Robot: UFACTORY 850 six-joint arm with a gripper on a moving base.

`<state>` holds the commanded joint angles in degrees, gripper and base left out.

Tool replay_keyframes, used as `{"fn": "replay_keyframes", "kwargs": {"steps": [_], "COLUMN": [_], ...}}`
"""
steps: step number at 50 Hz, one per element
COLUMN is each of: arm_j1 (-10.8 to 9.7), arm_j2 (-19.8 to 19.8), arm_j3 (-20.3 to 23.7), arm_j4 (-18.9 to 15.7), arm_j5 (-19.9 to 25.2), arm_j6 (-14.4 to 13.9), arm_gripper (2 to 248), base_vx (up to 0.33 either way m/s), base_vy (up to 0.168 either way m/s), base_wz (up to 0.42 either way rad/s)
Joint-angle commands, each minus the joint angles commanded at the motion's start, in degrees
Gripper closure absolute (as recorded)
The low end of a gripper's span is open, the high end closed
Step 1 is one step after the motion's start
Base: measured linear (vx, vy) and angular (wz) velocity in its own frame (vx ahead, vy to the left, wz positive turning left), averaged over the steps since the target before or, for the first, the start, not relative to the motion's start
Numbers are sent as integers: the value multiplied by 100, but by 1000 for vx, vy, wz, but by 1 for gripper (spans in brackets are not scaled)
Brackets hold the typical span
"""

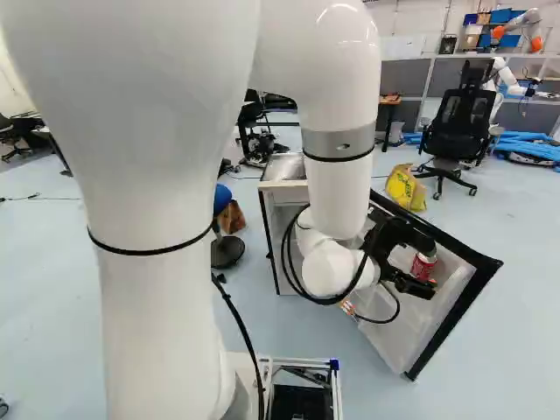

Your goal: Grab a drink from the fridge

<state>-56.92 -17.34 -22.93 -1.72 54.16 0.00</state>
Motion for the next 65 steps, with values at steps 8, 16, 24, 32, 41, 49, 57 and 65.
{"fn": "replay_keyframes", "kwargs": {"steps": [8, 16, 24, 32, 41, 49, 57, 65], "arm_j1": [0, 0, 0, 0, 0, 0, 0, 0], "arm_j2": [0, 0, 0, 0, 0, 0, 0, 0], "arm_j3": [0, 0, 0, 0, 0, 0, 0, 0], "arm_j4": [0, 0, 0, 0, 0, 0, 0, 0], "arm_j5": [0, 0, 0, 0, 0, 0, 0, 0], "arm_j6": [0, 0, 0, 0, 0, 0, 0, 0], "arm_gripper": [3, 25, 37, 60, 59, 59, 59, 84], "base_vx": [0, 0, 0, 0, 0, 0, 0, 0], "base_vy": [0, 0, 0, 0, 0, 0, 0, 0], "base_wz": [0, 0, 0, 0, 0, 0, 0, 0]}}
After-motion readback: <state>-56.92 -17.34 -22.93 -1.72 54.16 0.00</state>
